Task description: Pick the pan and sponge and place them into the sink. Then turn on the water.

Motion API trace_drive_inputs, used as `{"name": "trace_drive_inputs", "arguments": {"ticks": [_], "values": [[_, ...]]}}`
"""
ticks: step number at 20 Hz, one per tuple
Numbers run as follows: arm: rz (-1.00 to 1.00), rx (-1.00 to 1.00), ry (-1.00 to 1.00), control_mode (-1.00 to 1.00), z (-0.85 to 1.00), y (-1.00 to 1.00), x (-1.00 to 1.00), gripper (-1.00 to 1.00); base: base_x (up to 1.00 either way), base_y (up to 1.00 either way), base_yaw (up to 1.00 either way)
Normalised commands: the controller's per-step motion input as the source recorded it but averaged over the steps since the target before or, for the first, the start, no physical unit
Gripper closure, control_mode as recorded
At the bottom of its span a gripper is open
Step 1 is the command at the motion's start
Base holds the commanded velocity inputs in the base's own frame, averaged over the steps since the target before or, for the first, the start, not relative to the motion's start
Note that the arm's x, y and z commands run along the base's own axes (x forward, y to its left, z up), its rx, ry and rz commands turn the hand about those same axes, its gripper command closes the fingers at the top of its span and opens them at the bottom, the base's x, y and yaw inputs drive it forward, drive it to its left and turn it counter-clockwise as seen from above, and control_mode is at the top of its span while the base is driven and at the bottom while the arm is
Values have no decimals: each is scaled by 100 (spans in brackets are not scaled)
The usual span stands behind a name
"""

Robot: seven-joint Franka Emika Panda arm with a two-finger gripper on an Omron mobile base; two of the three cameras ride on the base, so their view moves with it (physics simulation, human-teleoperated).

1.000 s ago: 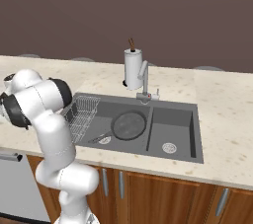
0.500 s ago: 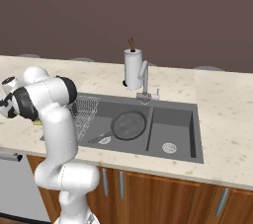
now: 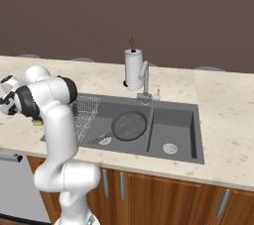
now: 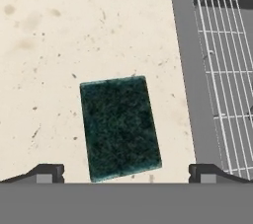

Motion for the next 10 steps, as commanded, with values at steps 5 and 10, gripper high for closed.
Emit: {"name": "trace_drive_inputs", "arguments": {"ticks": [5, 10], "values": [[0, -2, 0, -100, -1, 0, 17, -100, 0, 0, 0], [0, 0, 0, -100, -10, 0, 15, -100, 0, 0, 0]]}}
